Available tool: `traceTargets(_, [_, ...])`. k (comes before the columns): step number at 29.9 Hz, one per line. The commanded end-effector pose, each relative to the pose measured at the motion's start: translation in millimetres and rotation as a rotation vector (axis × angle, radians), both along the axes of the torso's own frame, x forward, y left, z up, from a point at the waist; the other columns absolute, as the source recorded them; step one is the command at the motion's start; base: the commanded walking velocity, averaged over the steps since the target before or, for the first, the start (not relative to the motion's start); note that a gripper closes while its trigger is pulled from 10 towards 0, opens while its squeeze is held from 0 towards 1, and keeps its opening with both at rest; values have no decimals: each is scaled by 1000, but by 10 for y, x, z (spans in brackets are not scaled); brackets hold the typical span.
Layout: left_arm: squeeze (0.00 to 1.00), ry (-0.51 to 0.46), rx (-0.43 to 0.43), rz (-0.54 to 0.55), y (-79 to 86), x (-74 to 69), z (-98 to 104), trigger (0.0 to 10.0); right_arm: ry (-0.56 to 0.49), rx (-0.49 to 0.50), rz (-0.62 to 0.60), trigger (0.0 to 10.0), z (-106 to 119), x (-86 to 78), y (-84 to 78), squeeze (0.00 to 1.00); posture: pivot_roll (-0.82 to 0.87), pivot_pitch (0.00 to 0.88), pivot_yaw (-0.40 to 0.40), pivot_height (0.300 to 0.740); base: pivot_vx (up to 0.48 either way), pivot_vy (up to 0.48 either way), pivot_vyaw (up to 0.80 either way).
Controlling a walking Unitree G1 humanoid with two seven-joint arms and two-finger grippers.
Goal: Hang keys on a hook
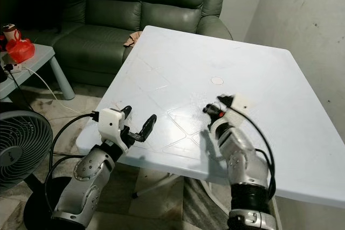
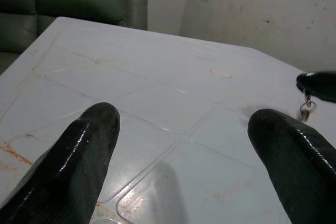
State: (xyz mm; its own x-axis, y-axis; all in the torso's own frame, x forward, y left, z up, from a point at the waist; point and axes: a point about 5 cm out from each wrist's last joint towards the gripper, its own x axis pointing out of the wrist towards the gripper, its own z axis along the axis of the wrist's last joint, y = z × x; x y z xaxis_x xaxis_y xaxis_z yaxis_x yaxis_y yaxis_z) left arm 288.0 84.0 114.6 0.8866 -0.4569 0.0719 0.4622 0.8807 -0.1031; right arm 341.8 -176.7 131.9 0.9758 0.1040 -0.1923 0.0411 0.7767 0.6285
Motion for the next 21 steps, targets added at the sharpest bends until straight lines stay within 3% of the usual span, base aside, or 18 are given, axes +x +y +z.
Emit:
traceTargets(1, [0,2,-3,0,-29,21,20,10000,10,76,-33,0,64,34,-79,0,27,13,-90,711,0,0,0])
traceTargets(2, [0,1,-4,2,-26,26,24,10000,8,-55,-14,0,70,38,-114,0,27,13,-90,711,0,0,0])
traceTargets(4, [0,0,-4,3,-24,27,26,10000,4,-178,21,0,67,31,-114,0,27,13,-90,711,0,0,0])
traceTargets(6, [0,0,-4,3,-23,30,26,10000,-53,-395,120,0,94,-1,-70,0,26,11,-86,711,0,0,0])
traceTargets(7, [0,0,-4,3,-23,30,26,10000,-53,-395,120,0,94,-1,-70,0,26,11,-86,711,0,0,0])
traceTargets(9, [0,1,-5,2,-20,34,26,10000,-114,-606,228,0,109,-40,-8,0,19,10,-84,711,0,0,0])
traceTargets(10, [0,2,-7,1,-22,37,26,10000,-118,-672,229,10000,105,-42,-14,0,19,10,-84,711,0,0,0])
traceTargets(12, [0,1,-7,0,-26,40,30,10000,-131,-662,194,10000,138,-28,-27,0,19,10,-84,711,0,0,0])
traceTargets(13, [0,-1,-8,0,-31,44,36,10000,-121,-597,166,10000,158,-16,-37,0,19,10,-84,711,0,0,0])
traceTargets(16, [0,-9,-19,12,-28,78,74,10000,-254,-503,101,10000,302,-29,-6,0,21,9,-86,711,0,0,0])
traceTargets(19, [0,-17,-27,29,-10,109,109,10000,-406,-533,127,10000,391,-81,62,0,21,9,-86,711,0,0,0])
traceTargets(21, [0,-33,-38,67,50,195,182,10000,-464,-553,76,10000,426,-113,53,0,20,2,-82,711,0,0,0])
